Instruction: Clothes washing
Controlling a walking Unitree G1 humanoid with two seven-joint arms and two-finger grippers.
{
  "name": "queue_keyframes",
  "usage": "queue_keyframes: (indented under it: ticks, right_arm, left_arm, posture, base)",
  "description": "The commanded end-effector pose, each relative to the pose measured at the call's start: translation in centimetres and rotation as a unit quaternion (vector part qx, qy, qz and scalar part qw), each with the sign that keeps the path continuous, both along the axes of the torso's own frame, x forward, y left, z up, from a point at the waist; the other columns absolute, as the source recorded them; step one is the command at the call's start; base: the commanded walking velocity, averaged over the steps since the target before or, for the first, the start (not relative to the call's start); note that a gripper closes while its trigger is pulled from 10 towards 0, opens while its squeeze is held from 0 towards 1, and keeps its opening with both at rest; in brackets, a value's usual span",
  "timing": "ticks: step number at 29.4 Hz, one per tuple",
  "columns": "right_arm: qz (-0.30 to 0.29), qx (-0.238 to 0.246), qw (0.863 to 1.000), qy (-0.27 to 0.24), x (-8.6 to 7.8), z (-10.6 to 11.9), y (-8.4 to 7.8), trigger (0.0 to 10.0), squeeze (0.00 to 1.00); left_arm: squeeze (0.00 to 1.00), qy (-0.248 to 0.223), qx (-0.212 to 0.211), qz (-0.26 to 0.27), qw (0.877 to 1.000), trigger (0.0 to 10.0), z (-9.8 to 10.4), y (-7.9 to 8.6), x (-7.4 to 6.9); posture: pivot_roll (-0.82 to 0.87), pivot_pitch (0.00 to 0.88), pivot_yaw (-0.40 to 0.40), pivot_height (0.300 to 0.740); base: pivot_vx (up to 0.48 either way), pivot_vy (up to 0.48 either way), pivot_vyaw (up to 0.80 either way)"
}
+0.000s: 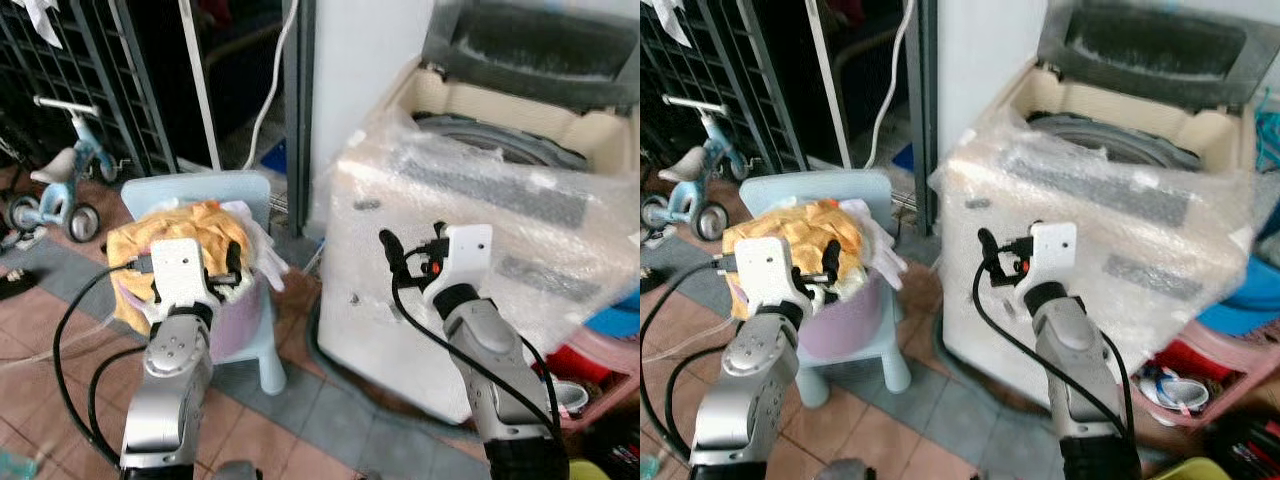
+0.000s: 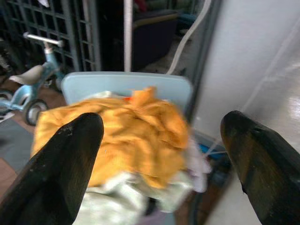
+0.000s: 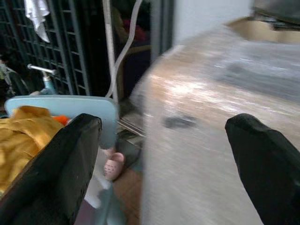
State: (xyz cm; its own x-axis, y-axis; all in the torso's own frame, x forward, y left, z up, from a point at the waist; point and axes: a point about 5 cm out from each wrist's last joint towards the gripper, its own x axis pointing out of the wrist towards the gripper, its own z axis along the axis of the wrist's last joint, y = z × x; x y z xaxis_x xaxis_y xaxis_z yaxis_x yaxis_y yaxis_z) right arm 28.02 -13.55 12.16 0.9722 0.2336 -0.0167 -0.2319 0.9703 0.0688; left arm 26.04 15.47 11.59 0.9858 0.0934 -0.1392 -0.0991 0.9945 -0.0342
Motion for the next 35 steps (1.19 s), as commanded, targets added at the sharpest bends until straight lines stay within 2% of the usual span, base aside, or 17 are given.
queue_keyframes:
  ticks: [1, 6, 9, 15, 22, 30, 35]
  right_arm:
    - [-0.004, 0.002, 1.000, -0.002, 0.1, 0.1, 0.2, 10.0, 0.00]
    - [-0.015, 0.006, 1.000, 0.004, 0.5, -0.2, 0.3, 10.0, 0.00]
    - [-0.027, 0.009, 1.000, 0.008, 0.6, -0.3, 0.4, 10.0, 0.00]
    - [-0.026, -0.002, 1.000, 0.003, 0.7, -0.4, 0.9, 10.0, 0.00]
    - [-0.014, -0.017, 1.000, 0.002, 1.2, -0.7, 1.3, 10.0, 0.00]
    - [-0.009, -0.025, 1.000, 0.002, 1.5, -0.8, 1.1, 10.0, 0.00]
    - [-0.003, -0.028, 1.000, 0.006, 1.5, -1.0, 1.2, 10.0, 0.00]
  left_arm:
    - [0.00, 0.004, 0.002, 0.007, 1.000, 10.0, -0.2, 0.4, 0.1]
    - [0.00, -0.005, 0.023, 0.009, 1.000, 10.0, 0.4, 0.9, 0.6]
    - [0.00, -0.006, 0.005, 0.011, 1.000, 10.0, 0.6, 1.7, 0.4]
    - [0.00, 0.003, -0.002, 0.023, 1.000, 10.0, 0.5, 2.5, 0.5]
    - [0.00, -0.005, 0.001, 0.011, 1.000, 10.0, 0.9, 2.0, 1.4]
    - [0.00, 0.009, -0.010, 0.009, 1.000, 10.0, 0.1, 1.5, 0.6]
    - [0.00, 0.013, -0.014, 0.010, 1.000, 10.0, 0.0, 1.2, 0.6]
  posture:
    - [0.03, 0.000, -0.072, 0.740]
    - [0.04, 0.000, -0.080, 0.740]
    - [0.05, 0.000, -0.074, 0.740]
    - [0.03, 0.000, -0.037, 0.740]
    - [0.02, 0.000, -0.034, 0.740]
    - [0.03, 0.000, -0.050, 0.740]
    - [0.03, 0.000, -0.065, 0.740]
  base:
    - [0.255, 0.409, 0.00]
    - [0.048, 0.083, 0.00]
    - [0.000, 0.000, 0.00]
    - [0.253, 0.000, 0.00]
    - [0.338, 0.225, 0.00]
    - [0.338, 0.340, 0.00]
    - [0.261, 0.257, 0.00]
